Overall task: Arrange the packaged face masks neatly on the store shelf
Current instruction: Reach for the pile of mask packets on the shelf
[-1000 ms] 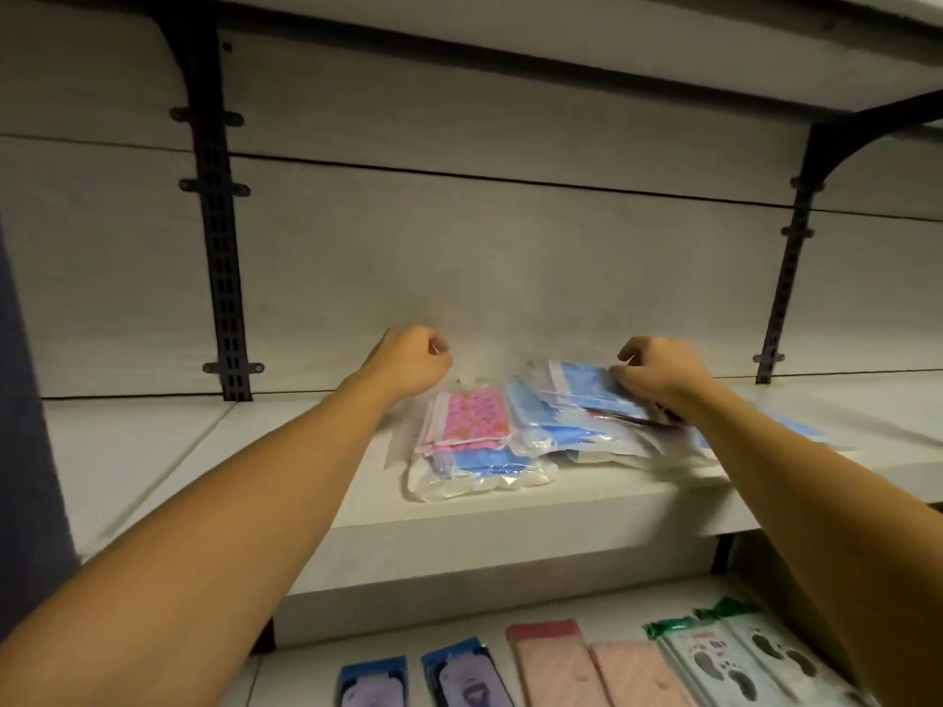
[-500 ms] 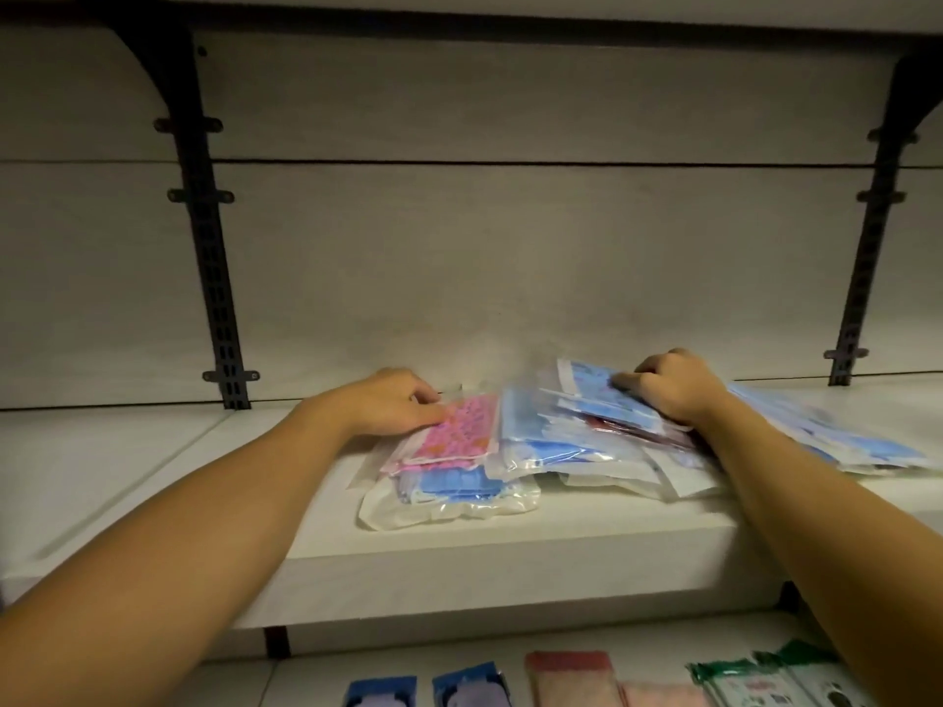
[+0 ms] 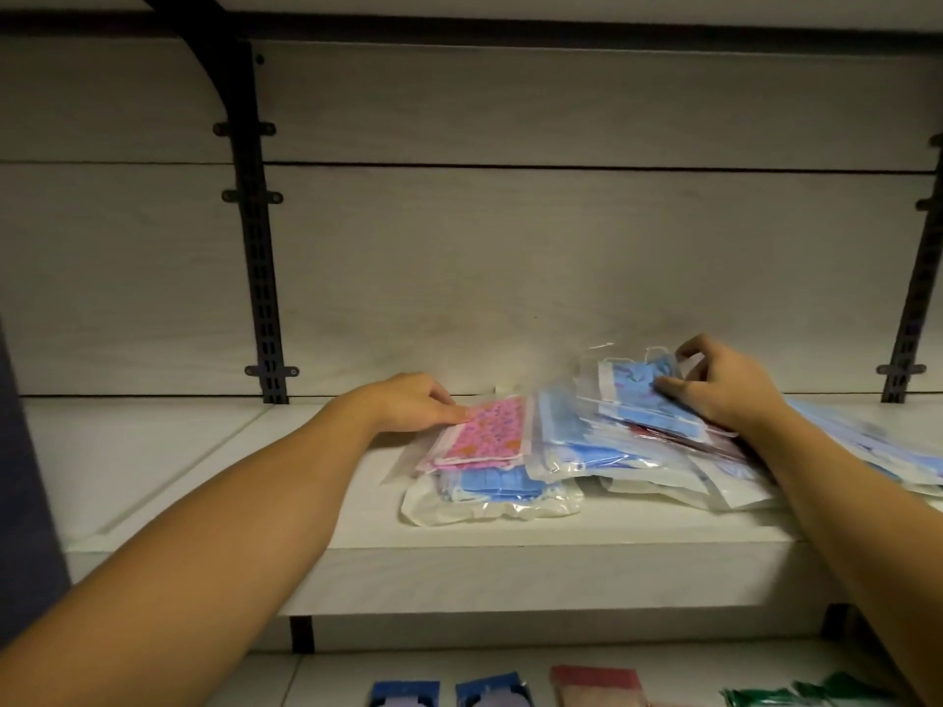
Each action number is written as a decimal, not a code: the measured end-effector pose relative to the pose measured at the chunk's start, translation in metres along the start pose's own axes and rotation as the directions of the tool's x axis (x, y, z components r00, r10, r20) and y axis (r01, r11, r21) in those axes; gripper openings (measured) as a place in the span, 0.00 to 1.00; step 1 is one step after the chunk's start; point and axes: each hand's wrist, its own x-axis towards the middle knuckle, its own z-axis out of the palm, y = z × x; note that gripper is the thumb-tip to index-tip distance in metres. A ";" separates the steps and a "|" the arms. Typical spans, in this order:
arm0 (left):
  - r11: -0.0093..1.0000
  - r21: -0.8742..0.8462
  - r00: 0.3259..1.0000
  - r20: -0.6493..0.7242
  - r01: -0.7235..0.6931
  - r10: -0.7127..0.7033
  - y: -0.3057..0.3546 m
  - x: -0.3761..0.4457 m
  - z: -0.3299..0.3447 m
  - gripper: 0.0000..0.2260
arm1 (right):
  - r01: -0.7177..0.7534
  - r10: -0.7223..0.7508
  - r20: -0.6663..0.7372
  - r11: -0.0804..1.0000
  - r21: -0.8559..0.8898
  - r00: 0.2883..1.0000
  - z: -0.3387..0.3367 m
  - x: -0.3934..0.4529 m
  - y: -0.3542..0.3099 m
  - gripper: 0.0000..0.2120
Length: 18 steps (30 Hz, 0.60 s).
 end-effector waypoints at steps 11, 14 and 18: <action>0.960 -0.277 0.956 -0.289 -0.037 -0.046 0.010 -0.003 -0.002 0.14 | -0.110 0.100 0.049 0.951 0.288 0.994 -0.003 -0.005 -0.006 0.20; 0.958 -0.286 0.958 -0.271 0.014 -0.095 0.007 -0.004 -0.004 0.20 | -0.128 0.117 0.053 0.924 0.361 0.992 -0.004 -0.004 -0.006 0.21; 0.873 -0.487 0.960 -0.226 0.035 -0.165 0.006 -0.006 -0.006 0.26 | -0.138 0.137 0.036 0.875 0.465 0.990 -0.004 -0.003 -0.001 0.26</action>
